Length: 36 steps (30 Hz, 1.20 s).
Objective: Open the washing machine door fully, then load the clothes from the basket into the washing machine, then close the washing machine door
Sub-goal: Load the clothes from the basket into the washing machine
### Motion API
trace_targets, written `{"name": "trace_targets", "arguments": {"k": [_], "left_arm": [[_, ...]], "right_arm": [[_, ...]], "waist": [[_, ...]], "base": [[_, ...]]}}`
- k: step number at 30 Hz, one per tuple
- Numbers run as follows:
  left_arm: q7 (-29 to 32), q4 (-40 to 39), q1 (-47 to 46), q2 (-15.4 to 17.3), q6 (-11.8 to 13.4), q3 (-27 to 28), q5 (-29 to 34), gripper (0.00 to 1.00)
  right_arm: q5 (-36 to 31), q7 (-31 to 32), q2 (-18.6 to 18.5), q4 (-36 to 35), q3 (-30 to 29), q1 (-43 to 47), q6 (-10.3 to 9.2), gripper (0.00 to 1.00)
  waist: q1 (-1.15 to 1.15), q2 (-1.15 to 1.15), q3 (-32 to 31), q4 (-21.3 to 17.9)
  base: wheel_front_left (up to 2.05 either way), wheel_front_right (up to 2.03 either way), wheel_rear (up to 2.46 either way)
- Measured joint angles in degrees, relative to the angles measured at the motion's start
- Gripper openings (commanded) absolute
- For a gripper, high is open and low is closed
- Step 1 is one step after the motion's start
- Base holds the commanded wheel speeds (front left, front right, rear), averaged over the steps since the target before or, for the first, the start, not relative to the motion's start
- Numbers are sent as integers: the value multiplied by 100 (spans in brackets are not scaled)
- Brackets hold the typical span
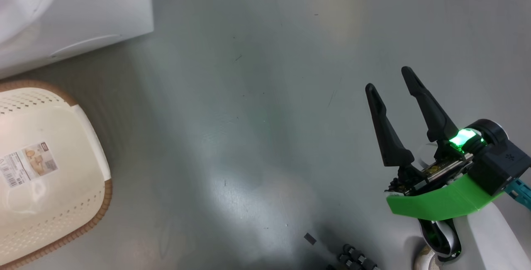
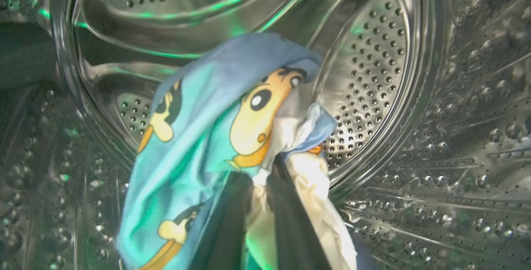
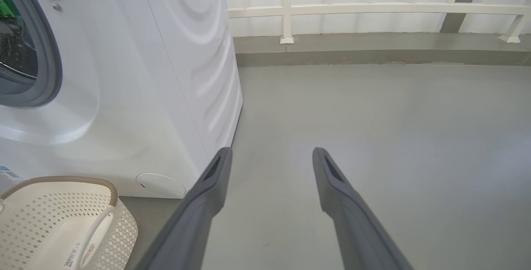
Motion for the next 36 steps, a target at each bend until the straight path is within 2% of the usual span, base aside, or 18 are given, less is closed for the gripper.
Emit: {"name": "trace_targets", "arguments": {"k": [5, 6, 8, 9, 10, 23, 36], "left_arm": [[324, 455, 8, -163, 12, 35, -214, 0], [396, 505, 23, -182, 14, 33, -224, 4], [417, 528, 32, -214, 48, 35, -234, 48], [442, 531, 32, -216, 62, 23, -235, 83], [454, 532, 32, -223, 63, 20, -240, 100], [446, 711, 242, -387, 56, 55, -542, 100], [-642, 721, 1574, -849, 114, 316, -905, 100]], "right_arm": [[23, 0, -40, 18, 110, -8, 0, 100], [23, 0, -43, 27, 123, -8, 0, 100], [46, 0, -57, 30, 123, -9, 0, 100], [46, 0, -56, 32, 123, -10, 0, 100], [46, 0, -58, 35, 123, -10, 0, 100], [46, 0, -172, 75, 118, -38, 0, 100], [-10, 0, -358, 53, -175, 16, 0, 100]], "waist": [[0, 0, 15, 53], [0, 0, 16, 54], [0, 0, 26, 54], [0, 0, 27, 52], [0, 0, 26, 52], [-1, 0, -125, 194], [-1, 0, -638, 651]], "base": [[0, 0, 0], [0, 0, 0], [0, 0, 0], [0, 0, 0], [0, 0, 0], [0, 0, 0], [0, 0, 0]]}}
